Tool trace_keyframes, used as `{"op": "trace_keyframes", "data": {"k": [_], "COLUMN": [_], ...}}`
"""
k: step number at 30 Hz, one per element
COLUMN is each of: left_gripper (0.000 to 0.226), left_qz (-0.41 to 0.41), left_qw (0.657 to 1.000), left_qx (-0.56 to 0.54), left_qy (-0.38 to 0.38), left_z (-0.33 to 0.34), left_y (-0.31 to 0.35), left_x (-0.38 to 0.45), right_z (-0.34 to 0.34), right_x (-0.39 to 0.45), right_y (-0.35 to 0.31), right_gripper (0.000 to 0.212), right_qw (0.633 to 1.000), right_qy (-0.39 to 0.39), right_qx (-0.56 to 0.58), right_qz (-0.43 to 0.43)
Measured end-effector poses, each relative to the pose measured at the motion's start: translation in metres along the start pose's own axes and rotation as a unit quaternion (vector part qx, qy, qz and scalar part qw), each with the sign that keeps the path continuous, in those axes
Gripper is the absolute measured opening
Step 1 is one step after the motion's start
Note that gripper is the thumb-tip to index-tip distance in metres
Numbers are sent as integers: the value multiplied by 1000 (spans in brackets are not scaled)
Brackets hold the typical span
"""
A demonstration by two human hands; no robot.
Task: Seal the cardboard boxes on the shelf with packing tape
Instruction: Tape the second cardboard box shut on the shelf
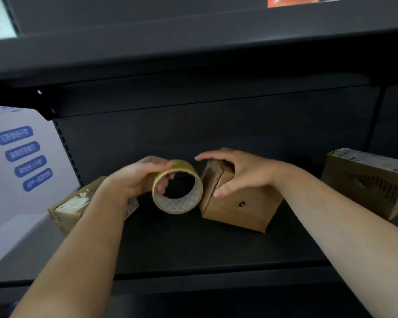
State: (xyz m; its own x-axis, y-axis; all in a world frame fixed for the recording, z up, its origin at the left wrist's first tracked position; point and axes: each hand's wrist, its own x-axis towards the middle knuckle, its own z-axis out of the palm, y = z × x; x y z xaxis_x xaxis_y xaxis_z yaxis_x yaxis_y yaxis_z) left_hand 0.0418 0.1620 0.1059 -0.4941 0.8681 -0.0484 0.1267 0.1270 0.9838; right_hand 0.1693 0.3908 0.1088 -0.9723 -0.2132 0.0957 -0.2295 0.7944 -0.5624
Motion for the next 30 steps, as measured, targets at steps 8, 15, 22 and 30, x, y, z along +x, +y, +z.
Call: {"op": "trace_keyframes", "data": {"k": [8, 15, 22, 30], "left_gripper": [33, 47, 18, 14], "left_qz": [-26, -66, -111, -96], "left_qw": [993, 979, 958, 944], "left_qx": [107, 187, 257, 308], "left_qy": [49, 49, 64, 71], "left_z": [2, -2, 38, 51], "left_y": [24, 8, 2, 12], "left_x": [3, 10, 45, 53], "right_z": [8, 25, 2, -24], "right_x": [-16, -25, -51, 4], "right_y": [14, 40, 47, -32], "right_gripper": [62, 41, 56, 105], "right_qw": [958, 896, 952, 971], "right_qy": [122, 193, 131, -69], "right_qx": [252, 392, 278, -222], "right_qz": [-66, -79, -8, 49]}}
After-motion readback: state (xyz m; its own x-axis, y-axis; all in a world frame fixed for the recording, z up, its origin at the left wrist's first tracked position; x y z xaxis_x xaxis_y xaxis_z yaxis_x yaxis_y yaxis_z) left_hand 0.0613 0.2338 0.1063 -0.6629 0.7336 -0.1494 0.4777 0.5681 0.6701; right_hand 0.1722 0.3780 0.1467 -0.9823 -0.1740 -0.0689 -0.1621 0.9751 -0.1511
